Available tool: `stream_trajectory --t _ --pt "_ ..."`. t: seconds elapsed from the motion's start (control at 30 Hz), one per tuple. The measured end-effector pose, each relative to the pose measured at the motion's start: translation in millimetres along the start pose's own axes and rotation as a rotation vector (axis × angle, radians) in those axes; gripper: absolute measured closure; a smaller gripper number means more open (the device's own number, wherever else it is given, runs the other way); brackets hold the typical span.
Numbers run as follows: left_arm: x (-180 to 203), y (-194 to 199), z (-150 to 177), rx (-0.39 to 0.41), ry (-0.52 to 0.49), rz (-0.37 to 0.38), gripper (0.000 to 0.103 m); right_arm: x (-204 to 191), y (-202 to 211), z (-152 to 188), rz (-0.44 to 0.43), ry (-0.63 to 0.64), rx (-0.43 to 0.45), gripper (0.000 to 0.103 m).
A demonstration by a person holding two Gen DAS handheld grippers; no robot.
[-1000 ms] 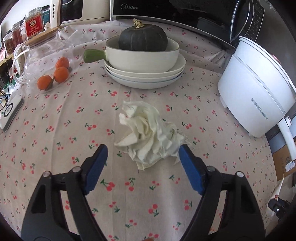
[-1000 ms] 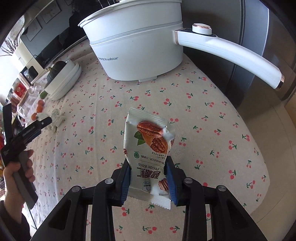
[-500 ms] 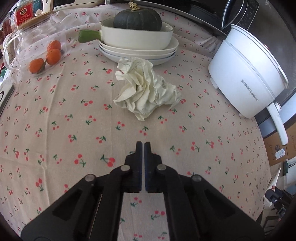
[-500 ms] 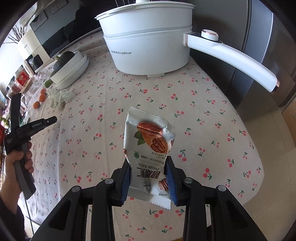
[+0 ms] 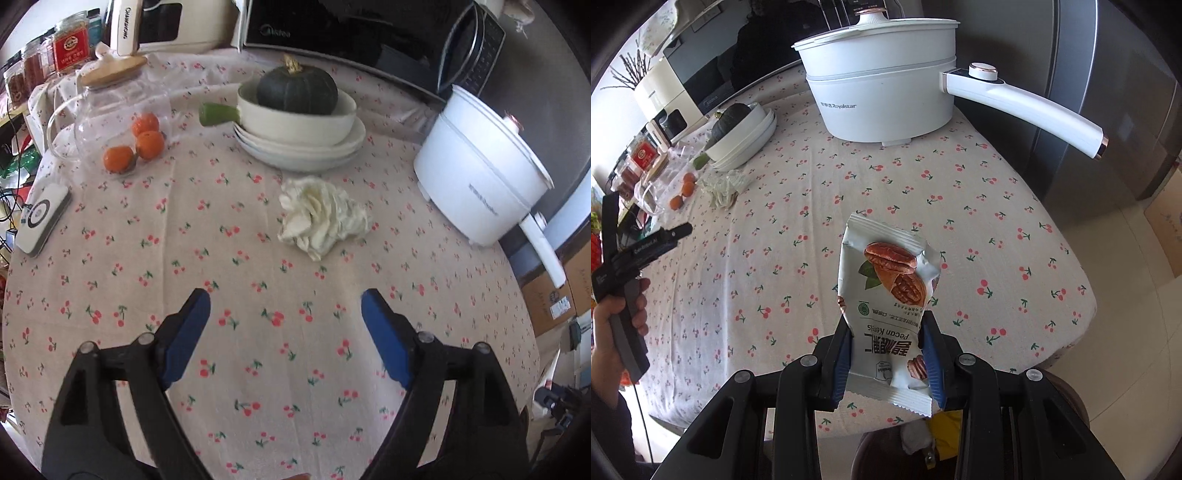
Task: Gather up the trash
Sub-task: 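Grasp the pecan snack bag with the right tool while the left tool grasps the white tissue, then carry pecan bag and tissue over the bin and open both tools to drop them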
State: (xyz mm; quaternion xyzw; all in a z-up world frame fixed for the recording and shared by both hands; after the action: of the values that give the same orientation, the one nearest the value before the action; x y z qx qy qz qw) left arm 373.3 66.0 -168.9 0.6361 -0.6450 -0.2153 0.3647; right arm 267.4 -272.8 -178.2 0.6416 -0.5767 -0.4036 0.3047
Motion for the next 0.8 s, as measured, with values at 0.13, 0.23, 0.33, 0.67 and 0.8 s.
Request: stream_trajectory --t 0.13,0.23,0.33,0.67,0.8 --pt "0.1 -31.6 -22.9 0.001 0.051 0.017 0.02 6.1 -16.3 -1.1 0.005 -0.001 -0.021 0.067" --pt "4.1 -51.4 -42.0 0.036 0.09 0.034 0.02 15.0 -31.3 -1.9 0.022 0.005 -0.047 0.067" --pt "10.7 -71.3 -51.5 0.04 0.128 0.043 0.026 24.5 -39.1 -6.2 0.032 -0.006 -0.056 0.067" --pt "28.3 -74.9 -32.9 -0.003 0.061 -0.003 0.092 31.4 -41.7 -6.4 0.039 -0.016 -0.063 0.067" --pt "34.7 -48.2 -9.7 -0.04 0.058 0.018 0.092 27.5 -24.3 -4.1 0.033 -0.02 -0.039 0.067"
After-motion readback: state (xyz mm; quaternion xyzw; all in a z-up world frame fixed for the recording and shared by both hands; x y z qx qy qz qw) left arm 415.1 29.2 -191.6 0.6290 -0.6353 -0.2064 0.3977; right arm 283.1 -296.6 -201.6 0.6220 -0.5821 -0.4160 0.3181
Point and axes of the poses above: each gripper's, at about its wrist camera, not at the fingertips, and y roughly against the way its jaws point, x to its right, z to its underside, the point moved 10 cm from there along -y, roughly the way its jaws point, and after that the axes turned 5 degrees about x, right-handed, at the moved point
